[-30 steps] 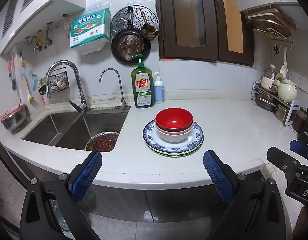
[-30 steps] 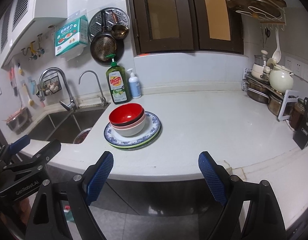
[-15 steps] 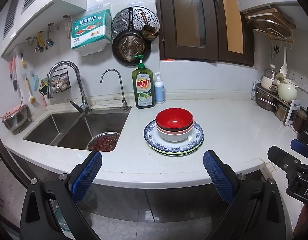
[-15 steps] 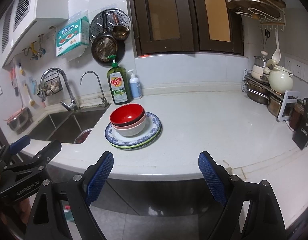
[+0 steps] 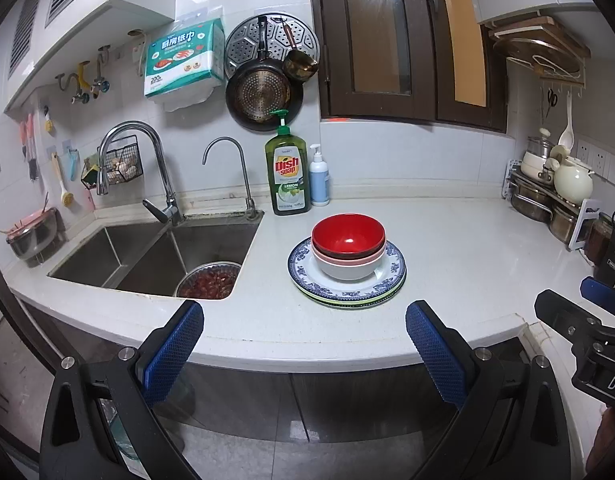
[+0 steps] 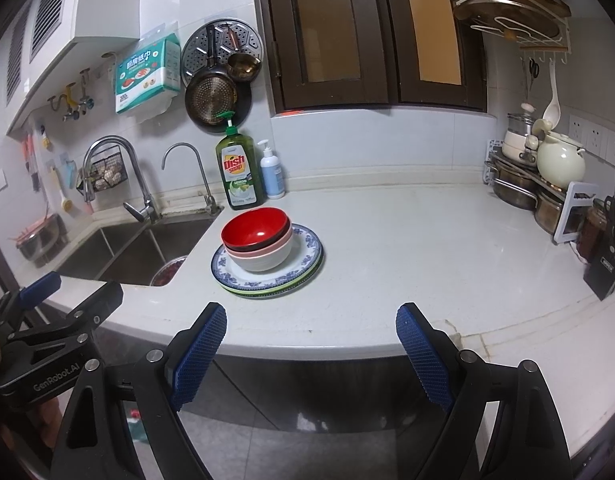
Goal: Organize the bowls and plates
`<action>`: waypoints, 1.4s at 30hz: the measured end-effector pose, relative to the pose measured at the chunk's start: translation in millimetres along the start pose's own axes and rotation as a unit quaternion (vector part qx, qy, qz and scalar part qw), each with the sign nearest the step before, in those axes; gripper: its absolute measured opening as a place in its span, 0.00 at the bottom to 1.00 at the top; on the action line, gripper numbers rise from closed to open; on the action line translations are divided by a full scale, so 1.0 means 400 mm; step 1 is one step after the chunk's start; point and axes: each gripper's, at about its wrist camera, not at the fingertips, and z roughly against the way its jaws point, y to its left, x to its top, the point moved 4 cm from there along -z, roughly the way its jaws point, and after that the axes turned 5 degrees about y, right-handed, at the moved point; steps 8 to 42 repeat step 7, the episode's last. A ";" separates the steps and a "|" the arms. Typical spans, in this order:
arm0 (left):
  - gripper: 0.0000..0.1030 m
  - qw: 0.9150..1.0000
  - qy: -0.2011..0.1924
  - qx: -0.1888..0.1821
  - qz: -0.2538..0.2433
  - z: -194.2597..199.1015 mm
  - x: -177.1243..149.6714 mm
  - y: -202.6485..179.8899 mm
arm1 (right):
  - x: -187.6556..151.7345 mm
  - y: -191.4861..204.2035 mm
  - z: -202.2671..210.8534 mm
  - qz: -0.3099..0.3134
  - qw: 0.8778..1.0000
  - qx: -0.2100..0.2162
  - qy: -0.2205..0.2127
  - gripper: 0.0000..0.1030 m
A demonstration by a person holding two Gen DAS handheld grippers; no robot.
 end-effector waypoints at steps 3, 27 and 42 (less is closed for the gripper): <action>1.00 1.000 -0.001 0.000 0.002 0.003 -0.001 -0.002 | -0.001 -0.002 0.006 0.001 1.000 0.001 0.000 0.85; 1.00 1.000 -0.002 0.001 0.003 0.003 0.001 -0.003 | -0.002 -0.001 0.006 0.001 1.000 0.001 0.000 0.85; 1.00 1.000 -0.002 0.001 0.003 0.003 0.001 -0.003 | -0.002 -0.001 0.006 0.001 1.000 0.001 0.000 0.85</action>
